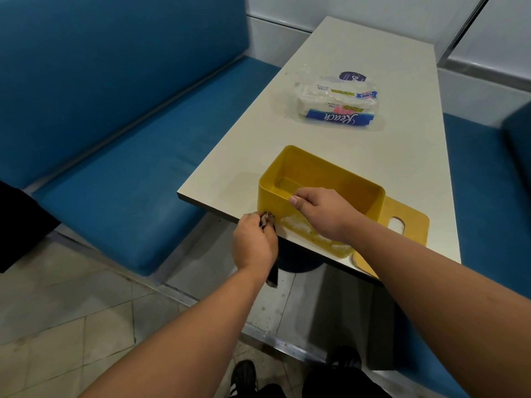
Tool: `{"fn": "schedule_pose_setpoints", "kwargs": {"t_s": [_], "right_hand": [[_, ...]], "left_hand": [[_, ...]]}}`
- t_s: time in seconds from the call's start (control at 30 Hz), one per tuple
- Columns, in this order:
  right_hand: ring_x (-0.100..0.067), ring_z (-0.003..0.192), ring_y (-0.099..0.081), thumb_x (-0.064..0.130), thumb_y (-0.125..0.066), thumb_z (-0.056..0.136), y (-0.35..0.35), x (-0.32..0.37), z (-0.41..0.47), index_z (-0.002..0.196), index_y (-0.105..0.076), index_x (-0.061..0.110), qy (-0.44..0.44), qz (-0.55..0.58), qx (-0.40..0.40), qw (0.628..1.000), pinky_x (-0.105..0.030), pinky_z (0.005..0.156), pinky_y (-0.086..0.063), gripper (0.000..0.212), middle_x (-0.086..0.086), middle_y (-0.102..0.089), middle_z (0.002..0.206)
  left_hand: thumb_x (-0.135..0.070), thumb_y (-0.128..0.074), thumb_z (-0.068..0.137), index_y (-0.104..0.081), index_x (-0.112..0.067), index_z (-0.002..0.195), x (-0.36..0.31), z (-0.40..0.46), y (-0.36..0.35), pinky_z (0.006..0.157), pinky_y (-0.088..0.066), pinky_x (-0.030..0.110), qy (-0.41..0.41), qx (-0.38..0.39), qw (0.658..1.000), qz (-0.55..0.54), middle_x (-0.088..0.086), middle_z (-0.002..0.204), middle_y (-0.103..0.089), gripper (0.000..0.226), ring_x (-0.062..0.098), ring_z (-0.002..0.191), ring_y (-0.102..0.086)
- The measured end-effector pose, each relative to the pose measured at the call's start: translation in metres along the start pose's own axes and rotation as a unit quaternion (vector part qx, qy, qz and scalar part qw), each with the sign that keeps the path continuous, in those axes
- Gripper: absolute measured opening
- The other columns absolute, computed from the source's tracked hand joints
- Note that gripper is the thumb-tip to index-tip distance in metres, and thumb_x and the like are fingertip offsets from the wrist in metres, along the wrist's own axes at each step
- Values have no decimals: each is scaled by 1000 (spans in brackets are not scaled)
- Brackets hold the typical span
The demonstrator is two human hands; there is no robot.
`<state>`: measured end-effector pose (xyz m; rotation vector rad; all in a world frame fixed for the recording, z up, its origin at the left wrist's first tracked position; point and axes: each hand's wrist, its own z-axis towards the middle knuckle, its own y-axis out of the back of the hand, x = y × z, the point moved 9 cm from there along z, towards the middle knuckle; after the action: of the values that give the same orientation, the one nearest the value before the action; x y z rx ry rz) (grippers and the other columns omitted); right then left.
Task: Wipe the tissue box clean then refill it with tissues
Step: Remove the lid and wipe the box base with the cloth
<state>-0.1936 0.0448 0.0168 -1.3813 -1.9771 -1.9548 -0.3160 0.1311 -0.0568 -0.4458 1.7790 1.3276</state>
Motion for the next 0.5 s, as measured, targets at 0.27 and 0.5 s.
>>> {"fn": "schedule_pose_setpoints", "kwargs": {"t_s": [0.27,0.5], "right_hand": [[-6,71,-49,38,-40,101,0,3,-1,94,-55,27,18,0,7,1000,-24,58,-35,21,13,-53,75],[0,68,-45,38,-41,101,1,2,0,91,-54,29,22,6,5,1000,-22,57,-31,19,16,-50,72]], "left_hand": [[-32,-55,95,-64,-18,96,-3,-3,-4,66,-42,29,-37,23,999,18,-1,96,-60,17,16,78,-53],[-33,-56,94,-66,-18,95,-19,-18,-17,71,-52,35,-120,79,989,21,-2,99,-62,18,21,83,-59]]}}
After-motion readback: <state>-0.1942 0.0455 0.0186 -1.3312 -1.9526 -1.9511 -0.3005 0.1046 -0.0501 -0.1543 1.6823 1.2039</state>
